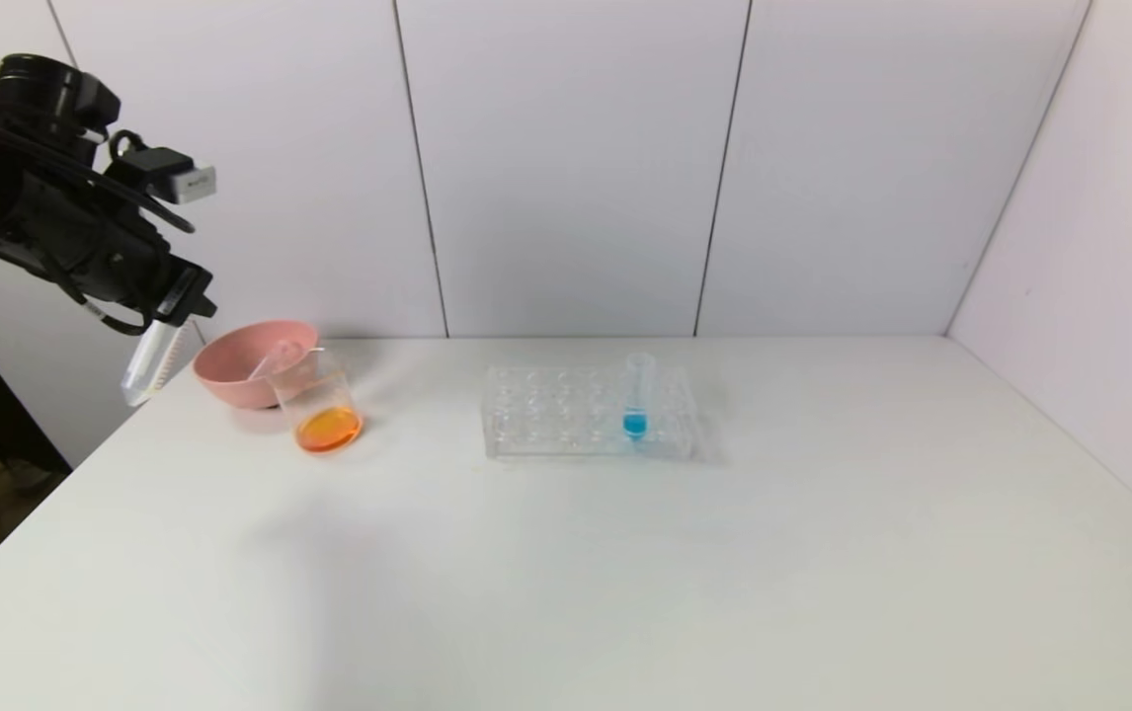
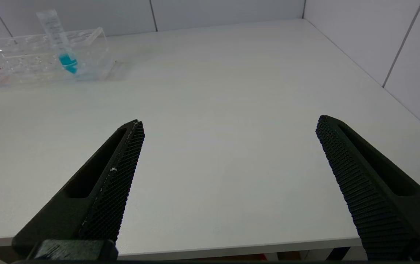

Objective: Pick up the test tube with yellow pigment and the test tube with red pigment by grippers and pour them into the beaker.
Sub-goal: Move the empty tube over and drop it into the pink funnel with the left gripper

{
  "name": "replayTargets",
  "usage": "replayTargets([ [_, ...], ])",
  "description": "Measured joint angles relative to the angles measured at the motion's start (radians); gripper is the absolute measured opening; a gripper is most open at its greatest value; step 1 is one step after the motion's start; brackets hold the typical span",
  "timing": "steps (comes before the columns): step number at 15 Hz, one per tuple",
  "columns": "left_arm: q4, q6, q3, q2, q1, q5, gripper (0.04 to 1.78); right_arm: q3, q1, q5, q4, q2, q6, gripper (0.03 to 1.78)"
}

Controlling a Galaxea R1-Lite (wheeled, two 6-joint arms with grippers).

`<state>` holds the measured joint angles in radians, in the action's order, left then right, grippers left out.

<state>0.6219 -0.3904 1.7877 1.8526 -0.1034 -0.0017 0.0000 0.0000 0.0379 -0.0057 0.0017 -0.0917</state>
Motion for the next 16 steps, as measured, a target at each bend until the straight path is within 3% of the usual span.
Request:
replayTargets([
  [4, -0.405, 0.153, -0.397, -0.139, -0.053, -0.035, 0.45, 0.000, 0.000, 0.000, 0.000, 0.000, 0.000, 1.71],
  [8, -0.975, 0.282, -0.707, -0.198, -0.070, 0.030, 0.45, 0.000, 0.000, 0.000, 0.000, 0.000, 0.000, 1.71],
  [10, -1.221, 0.329, -0.747, -0.141, -0.070, 0.095, 0.45, 0.000, 0.000, 0.000, 0.000, 0.000, 0.000, 1.71],
  [12, -1.378, 0.351, -0.733, -0.039, -0.061, 0.173, 0.45, 0.000, 0.000, 0.000, 0.000, 0.000, 0.000, 1.71],
  [16, -1.486, 0.372, -0.588, 0.163, -0.020, 0.292, 0.45, 0.000, 0.000, 0.000, 0.000, 0.000, 0.000, 1.71],
])
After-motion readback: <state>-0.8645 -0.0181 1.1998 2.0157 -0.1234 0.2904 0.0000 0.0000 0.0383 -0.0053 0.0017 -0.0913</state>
